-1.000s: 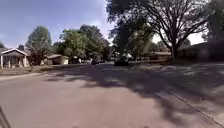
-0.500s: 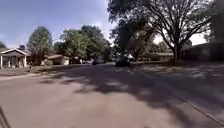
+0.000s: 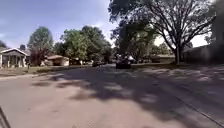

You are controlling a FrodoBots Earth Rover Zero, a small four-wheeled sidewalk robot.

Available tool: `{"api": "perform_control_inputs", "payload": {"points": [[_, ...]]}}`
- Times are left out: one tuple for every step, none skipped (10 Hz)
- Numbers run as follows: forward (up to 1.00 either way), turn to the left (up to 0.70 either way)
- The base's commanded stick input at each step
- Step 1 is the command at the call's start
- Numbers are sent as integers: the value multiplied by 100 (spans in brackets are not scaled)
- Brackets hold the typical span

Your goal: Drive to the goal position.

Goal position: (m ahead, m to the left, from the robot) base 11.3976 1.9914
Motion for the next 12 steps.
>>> {"api": "perform_control_inputs", "payload": {"points": [[69,3],[69,3],[69,3],[69,3],[69,3],[69,3],[69,3],[69,3],[69,3],[69,3],[69,3],[69,3]]}}
